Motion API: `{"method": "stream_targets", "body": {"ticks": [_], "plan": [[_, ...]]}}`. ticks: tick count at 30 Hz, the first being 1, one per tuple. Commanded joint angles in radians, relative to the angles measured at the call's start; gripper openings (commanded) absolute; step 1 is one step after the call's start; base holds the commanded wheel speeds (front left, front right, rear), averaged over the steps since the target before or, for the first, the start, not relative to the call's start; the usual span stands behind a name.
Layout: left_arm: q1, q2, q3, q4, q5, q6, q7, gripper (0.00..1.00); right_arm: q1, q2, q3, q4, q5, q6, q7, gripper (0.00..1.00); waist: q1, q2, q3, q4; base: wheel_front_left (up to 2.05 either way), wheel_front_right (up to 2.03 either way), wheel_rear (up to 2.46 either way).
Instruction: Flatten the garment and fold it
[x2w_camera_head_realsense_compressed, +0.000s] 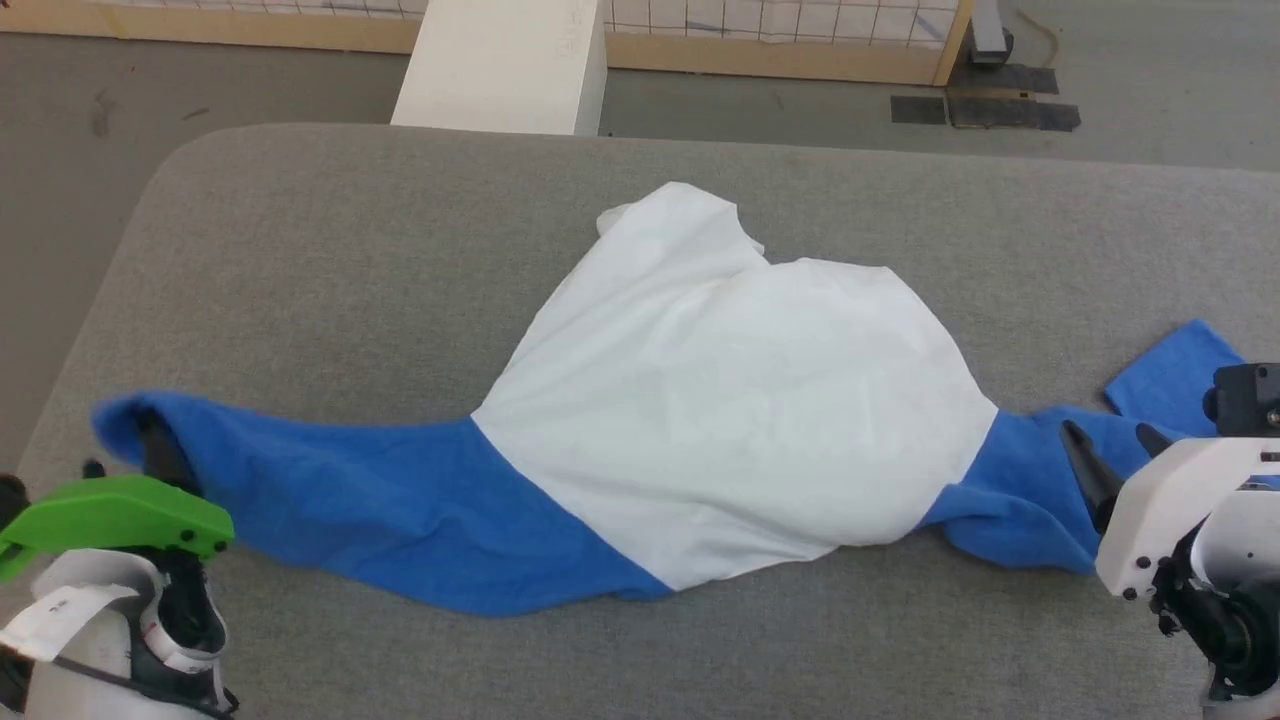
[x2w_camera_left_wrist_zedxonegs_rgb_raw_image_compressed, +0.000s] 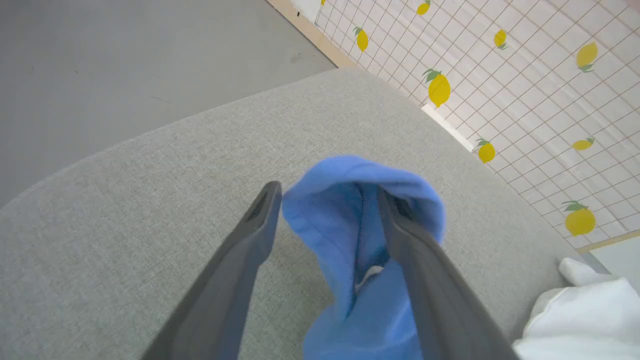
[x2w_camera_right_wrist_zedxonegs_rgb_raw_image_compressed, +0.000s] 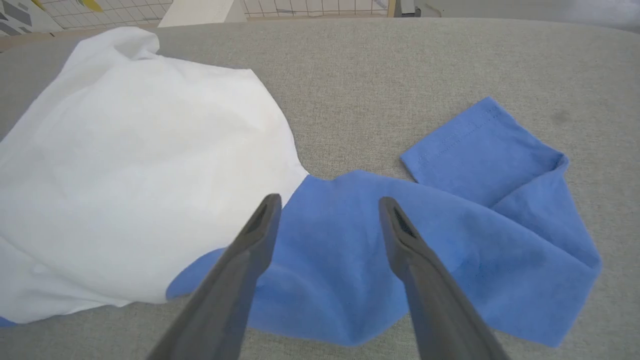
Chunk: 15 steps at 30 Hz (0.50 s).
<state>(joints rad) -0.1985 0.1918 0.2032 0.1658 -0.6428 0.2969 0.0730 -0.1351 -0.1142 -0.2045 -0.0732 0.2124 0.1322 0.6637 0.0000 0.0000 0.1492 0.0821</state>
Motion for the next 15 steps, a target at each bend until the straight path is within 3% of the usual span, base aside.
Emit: {"method": "stream_targets", "body": {"ticks": [1, 7, 15], "plan": [[0.008, 0.008, 0.004, -0.024, 0.005, -0.016, -0.031, 1.00, 0.009, 0.001, 0.005, 0.001, 0.009, -0.002, -0.012, 1.00, 0.0000, 0.0000, -0.006, 0.001, 0.00, 0.00, 0.00], [0.057, 0.017, -0.042, -0.138, 0.151, -0.080, -0.297, 1.00, -0.027, -0.005, 0.032, 0.008, 0.017, -0.002, -0.029, 1.00, 0.0000, 0.0000, -0.016, 0.001, 0.00, 0.00, 0.00], [0.123, -0.059, -0.167, -0.224, 0.345, -0.159, -0.334, 1.00, -0.202, -0.032, 0.191, 0.093, 0.019, -0.002, -0.012, 1.00, 0.0000, 0.0000, 0.021, 0.029, 0.00, 0.00, 0.00]]}}
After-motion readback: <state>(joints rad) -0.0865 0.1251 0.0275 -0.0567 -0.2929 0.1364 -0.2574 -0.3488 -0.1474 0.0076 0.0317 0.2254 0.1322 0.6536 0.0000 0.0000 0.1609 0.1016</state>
